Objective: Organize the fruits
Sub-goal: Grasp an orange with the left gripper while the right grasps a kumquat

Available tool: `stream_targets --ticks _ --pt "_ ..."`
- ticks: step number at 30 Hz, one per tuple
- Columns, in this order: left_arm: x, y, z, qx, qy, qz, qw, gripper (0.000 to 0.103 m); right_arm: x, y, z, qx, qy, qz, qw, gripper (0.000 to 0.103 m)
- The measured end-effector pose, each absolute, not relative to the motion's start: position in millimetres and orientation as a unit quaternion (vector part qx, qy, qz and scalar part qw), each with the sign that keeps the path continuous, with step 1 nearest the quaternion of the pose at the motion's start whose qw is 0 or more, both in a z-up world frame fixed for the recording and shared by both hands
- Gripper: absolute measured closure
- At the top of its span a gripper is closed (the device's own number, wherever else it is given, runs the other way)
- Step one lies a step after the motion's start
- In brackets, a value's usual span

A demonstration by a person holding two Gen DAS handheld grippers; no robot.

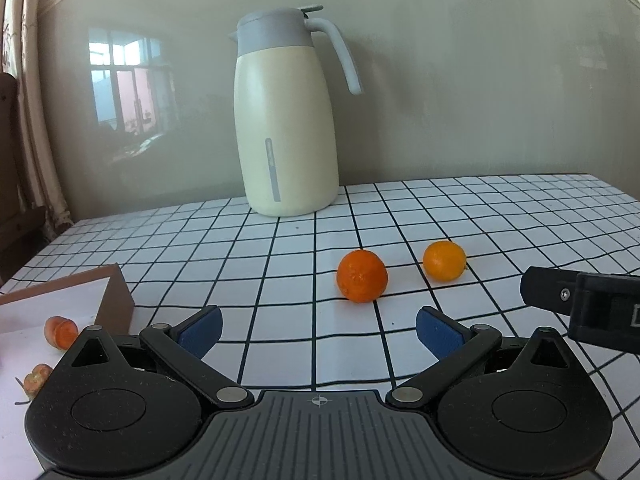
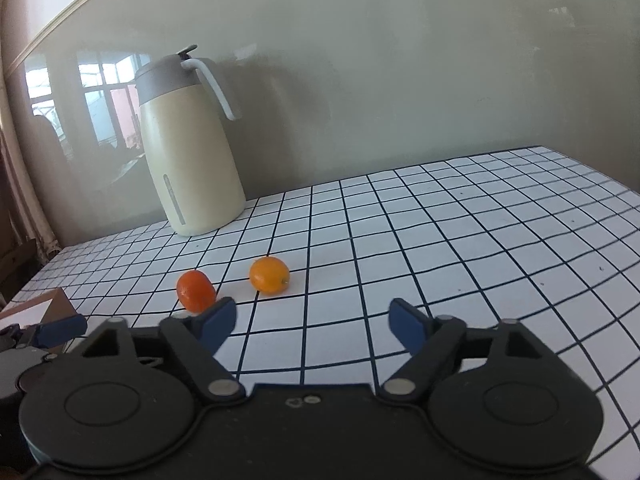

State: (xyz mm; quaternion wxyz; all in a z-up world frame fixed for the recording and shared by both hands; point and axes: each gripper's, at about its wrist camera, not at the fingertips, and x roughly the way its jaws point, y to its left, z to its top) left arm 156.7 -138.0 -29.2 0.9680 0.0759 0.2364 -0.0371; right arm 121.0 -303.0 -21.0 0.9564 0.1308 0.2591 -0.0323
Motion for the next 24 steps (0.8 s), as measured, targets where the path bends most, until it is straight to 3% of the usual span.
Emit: stream_targets --ticks 4,7,11,15,19,24 --pt "161.7 -139.1 -29.8 0.074 0.246 -0.042 0.966 0.000 128.0 -301.6 -22.4 0.126 0.267 -0.029 0.955 0.037" --pt "166.1 -139.2 -29.1 0.073 0.251 -0.043 0.964 0.015 135.6 -302.3 -23.2 0.131 0.275 -0.024 0.952 0.045" --pt "178.4 -135.1 -30.0 0.052 0.267 -0.045 0.961 0.016 147.7 -301.6 -24.3 0.129 0.290 -0.014 0.948 0.055" --pt "188.4 -135.0 -32.0 0.049 0.273 -0.043 0.960 0.018 162.5 -299.5 -24.3 0.127 0.300 -0.006 0.945 0.059" --pt "195.5 -135.0 -34.5 0.040 0.283 -0.046 0.957 0.028 175.5 -297.3 -27.1 0.126 0.311 0.002 0.942 0.063" --pt "201.5 -137.1 -35.1 0.040 0.288 -0.053 0.955 0.028 191.1 -296.7 -28.9 0.130 0.320 0.019 0.938 0.063"
